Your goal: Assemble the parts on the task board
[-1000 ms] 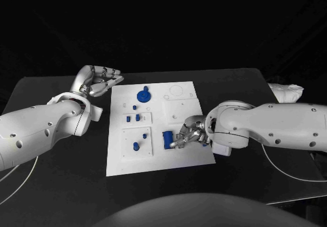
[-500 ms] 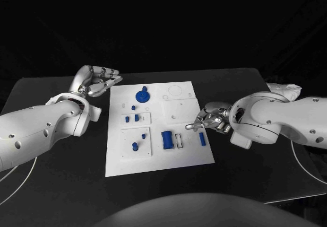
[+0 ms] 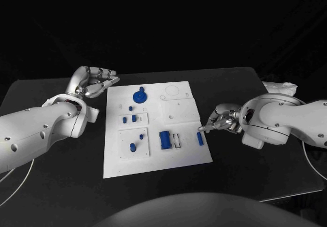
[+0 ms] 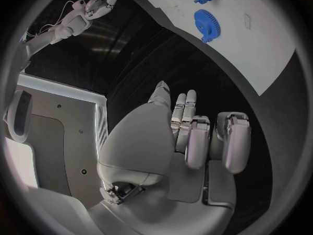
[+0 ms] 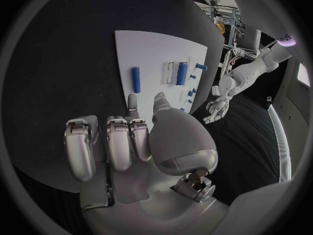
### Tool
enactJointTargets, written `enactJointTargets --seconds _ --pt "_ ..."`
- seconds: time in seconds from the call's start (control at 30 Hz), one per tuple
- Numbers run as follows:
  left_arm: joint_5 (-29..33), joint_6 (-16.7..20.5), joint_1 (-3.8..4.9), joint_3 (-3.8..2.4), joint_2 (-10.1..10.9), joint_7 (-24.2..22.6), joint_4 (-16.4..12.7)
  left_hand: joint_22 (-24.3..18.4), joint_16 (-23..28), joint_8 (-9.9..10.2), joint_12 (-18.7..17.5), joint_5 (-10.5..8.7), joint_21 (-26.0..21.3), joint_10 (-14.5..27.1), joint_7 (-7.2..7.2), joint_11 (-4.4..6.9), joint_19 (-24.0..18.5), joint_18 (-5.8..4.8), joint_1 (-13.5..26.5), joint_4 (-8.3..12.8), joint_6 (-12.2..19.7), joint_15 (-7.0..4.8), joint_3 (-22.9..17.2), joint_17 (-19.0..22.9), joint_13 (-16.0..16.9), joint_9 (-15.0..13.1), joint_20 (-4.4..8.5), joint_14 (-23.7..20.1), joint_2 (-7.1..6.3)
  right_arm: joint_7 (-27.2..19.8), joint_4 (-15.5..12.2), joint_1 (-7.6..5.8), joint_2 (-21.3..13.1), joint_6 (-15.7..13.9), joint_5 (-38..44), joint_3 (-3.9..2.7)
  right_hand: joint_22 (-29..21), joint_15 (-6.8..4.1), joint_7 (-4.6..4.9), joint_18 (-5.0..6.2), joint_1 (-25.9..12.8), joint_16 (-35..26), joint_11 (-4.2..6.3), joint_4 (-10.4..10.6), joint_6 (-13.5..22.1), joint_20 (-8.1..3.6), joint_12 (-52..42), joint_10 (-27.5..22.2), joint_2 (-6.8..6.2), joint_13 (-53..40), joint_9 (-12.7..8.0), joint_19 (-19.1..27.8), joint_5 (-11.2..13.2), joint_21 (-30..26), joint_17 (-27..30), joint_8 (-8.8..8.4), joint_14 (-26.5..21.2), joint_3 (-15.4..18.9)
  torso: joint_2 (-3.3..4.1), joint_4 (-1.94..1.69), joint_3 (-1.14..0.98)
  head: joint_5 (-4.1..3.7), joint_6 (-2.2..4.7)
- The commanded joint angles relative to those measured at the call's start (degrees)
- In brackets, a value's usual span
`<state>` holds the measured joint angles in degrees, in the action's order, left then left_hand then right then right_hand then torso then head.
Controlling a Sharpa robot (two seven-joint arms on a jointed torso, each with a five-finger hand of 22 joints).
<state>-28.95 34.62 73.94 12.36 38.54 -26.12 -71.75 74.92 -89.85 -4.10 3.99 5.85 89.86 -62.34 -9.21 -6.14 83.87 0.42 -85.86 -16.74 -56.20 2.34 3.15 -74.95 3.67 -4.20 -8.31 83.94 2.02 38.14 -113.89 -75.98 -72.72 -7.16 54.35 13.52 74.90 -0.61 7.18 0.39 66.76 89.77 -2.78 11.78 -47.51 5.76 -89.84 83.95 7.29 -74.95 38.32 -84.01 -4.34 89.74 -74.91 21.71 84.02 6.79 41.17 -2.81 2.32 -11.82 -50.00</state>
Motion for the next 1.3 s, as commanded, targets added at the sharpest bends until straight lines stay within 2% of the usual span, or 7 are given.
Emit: enactJointTargets --seconds 0.03,0.2,0.37,0.47,0.57,0.6,1.3 --pt "-0.2 -0.6 0.04 -0.04 -0.1 -0.3 -0.1 15.1 -0.1 0.3 0.0 0.23 0.1 -0.3 0.07 -0.01 6.1 -0.42 0.1 0.0 -0.3 -0.13 0.4 -15.1 0.0 0.1 0.14 6.1 0.62 2.9 0.1 0.8 0.3 3.2 6.1 0.02 15.1 0.56 -0.02 -0.39 0.1 0.2 -0.44 -0.2 -0.4 0.33 -0.2 6.1 -0.17 -15.0 -0.1 -6.0 -0.3 0.3 -15.1 -0.43 6.0 0.1 0.02 -0.03 -0.02 -0.21 0.0" --pt "-0.2 -0.6 0.04 -0.04 0.0 -0.4 -0.1 15.1 -0.1 0.3 0.0 0.23 0.1 -0.3 0.07 -0.01 6.1 -0.42 0.1 0.0 -0.3 -0.13 0.4 -15.1 0.0 0.1 0.14 6.1 0.62 3.2 0.6 1.7 1.2 3.6 8.2 0.02 15.1 0.57 -0.05 -0.39 0.1 0.2 -0.44 -0.3 -0.7 0.36 -0.2 6.1 -0.08 -15.0 -0.3 -6.0 -0.6 0.3 -15.1 -0.56 6.0 0.0 0.04 0.02 -0.01 -0.07 0.0" --pt "-0.2 -0.6 0.04 -0.04 0.1 -0.4 -0.2 15.1 -0.1 0.3 0.0 0.23 0.1 -0.3 0.07 -0.01 6.1 -0.42 0.1 0.0 -0.3 -0.13 0.4 -15.1 0.0 0.1 0.14 6.1 0.62 3.3 1.1 2.14 2.4 3.5 8.8 0.02 15.1 0.46 -0.27 -0.39 0.6 0.2 -0.27 -1.3 -2.0 0.36 -0.2 6.1 -0.45 -15.0 -0.8 -6.0 -3.6 0.3 -15.1 -1.19 6.0 -0.6 0.06 -0.05 -0.02 -0.03 0.0" --pt "-0.2 -0.6 0.04 -0.04 0.1 -0.4 -0.2 15.1 -0.1 0.3 0.0 0.23 0.1 -0.3 0.07 -0.01 6.1 -0.42 0.1 0.0 -0.3 -0.13 0.4 -15.1 0.0 0.1 0.14 6.1 0.62 3.5 1.3 2.24 3.1 3.3 8.9 0.02 15.1 0.3 -0.47 -0.39 0.8 0.2 -0.09 -2.3 -2.6 0.22 -0.2 6.1 -1.2 -15.0 -1.0 -6.0 -7.4 0.3 -15.1 -1.57 6.0 -1.0 0.06 0.01 -0.01 0.0 0.0" --pt "-0.2 -0.7 0.04 -0.04 0.1 -0.4 -0.2 15.1 -0.1 0.3 0.0 0.23 0.1 -0.3 0.07 -0.01 6.1 -0.42 0.1 0.0 -0.3 -0.13 0.4 -15.1 0.0 0.1 0.14 6.1 0.62 3.8 1.5 2.31 3.8 3.0 9.0 0.02 15.1 0.11 -0.65 -0.39 1.3 0.2 0.1 -3.6 -2.8 0.04 -0.2 6.1 -1.99 -15.0 -1.0 -6.0 -13.1 0.3 -15.1 -2.05 6.0 -2.0 0.06 -0.05 0.01 -0.02 0.0" --pt "-0.2 -0.8 0.04 -0.04 0.1 -0.3 -0.2 15.1 -0.1 0.3 0.0 0.23 0.1 -0.3 0.07 -0.01 6.1 -0.42 0.1 0.0 -0.3 -0.13 0.4 -15.1 0.0 0.1 0.14 6.1 0.62 3.9 1.6 2.33 4.0 2.9 9.0 0.02 15.1 0.09 -0.67 -0.39 1.2 0.2 0.12 -3.7 -2.9 0.02 -0.2 6.1 -2.13 -15.0 -1.0 -6.0 -13.7 0.3 -15.1 -2.12 6.0 -2.2 0.06 -0.03 0.02 0.0 0.0" --pt "-0.2 -0.8 0.04 -0.04 0.1 -0.3 -0.1 15.1 -0.1 0.3 0.0 0.23 0.1 -0.3 0.07 -0.01 6.1 -0.42 0.1 0.0 -0.3 -0.13 0.4 -15.1 0.0 0.1 0.14 6.1 0.62 6.2 3.3 3.15 6.7 4.0 9.7 0.02 15.1 -0.05 -0.83 -0.39 1.8 0.2 0.28 -5.2 -2.9 -0.13 -0.2 6.1 -3.0 -15.0 -0.7 -6.0 -13.9 0.3 -15.1 -2.36 6.0 -3.7 0.02 -0.02 0.03 0.0 0.0"
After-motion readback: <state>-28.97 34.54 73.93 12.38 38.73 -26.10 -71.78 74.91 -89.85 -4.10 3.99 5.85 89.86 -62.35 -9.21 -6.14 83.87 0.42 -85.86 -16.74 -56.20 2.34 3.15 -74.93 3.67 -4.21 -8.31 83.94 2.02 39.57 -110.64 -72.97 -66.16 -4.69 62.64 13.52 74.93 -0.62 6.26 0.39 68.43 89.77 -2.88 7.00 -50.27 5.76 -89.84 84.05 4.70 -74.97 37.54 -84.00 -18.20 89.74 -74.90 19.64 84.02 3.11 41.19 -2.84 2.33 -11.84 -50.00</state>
